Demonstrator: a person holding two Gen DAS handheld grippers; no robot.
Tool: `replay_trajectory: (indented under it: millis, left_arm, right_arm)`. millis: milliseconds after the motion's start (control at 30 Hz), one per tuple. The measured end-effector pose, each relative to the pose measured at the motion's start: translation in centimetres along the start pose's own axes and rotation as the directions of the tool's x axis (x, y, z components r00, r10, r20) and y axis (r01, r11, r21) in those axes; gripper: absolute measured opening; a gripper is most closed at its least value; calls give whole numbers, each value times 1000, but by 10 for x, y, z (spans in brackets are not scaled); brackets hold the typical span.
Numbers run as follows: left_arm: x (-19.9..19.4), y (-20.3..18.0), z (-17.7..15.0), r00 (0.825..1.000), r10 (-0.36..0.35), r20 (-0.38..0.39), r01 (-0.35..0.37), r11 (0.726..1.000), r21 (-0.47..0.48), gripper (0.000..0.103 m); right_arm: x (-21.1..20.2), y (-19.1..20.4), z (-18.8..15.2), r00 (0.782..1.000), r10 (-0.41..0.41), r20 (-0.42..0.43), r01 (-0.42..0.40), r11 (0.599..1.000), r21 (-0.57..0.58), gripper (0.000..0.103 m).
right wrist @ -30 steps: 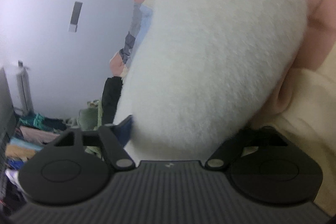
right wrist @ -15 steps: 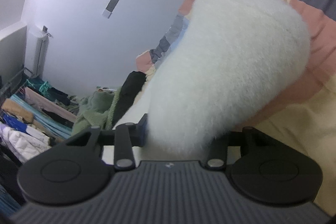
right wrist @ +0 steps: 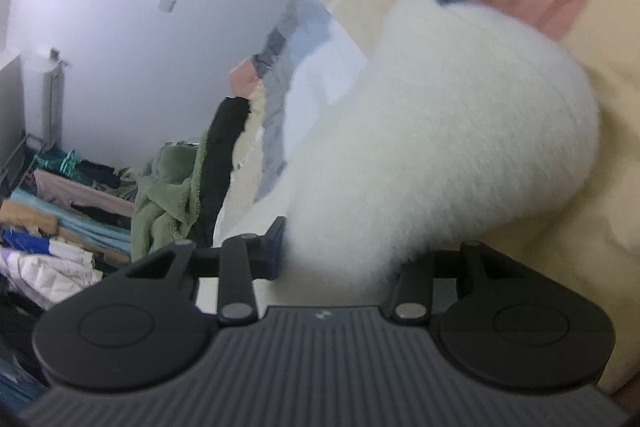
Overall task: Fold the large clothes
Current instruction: 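Carry the lifted blanket roll with both grippers and turn it over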
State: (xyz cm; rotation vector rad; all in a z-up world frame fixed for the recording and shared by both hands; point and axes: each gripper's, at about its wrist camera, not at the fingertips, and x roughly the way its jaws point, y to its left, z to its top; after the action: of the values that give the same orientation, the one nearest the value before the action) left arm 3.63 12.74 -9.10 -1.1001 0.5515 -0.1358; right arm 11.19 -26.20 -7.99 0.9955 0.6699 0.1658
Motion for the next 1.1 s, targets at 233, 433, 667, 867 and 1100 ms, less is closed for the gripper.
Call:
replay_trajectory:
  millis: [233, 433, 667, 867, 1100]
  left_arm:
    - [1, -55, 0, 996, -87, -9, 88, 994, 62, 51]
    - [34, -124, -13, 982, -183, -50, 188, 977, 105, 51]
    - [106, -210, -44, 940, -293, -174, 316, 941, 121, 51]
    - [189, -265, -85, 914, -326, -242, 363, 923, 126, 51]
    - [295, -279, -139, 905, -259, -338, 324, 934, 152, 51]
  right_arm:
    - [-31, 25, 34, 996, 79, 42, -77, 996, -49, 44]
    - [-69, 39, 87, 983, 129, 132, -119, 990, -77, 44]
    - [-134, 44, 166, 949, 134, 286, -108, 988, -106, 44]
    - [-168, 21, 230, 911, 110, 397, -71, 991, -110, 44]
    - [-155, -46, 281, 902, 18, 431, 3, 999, -49, 44]
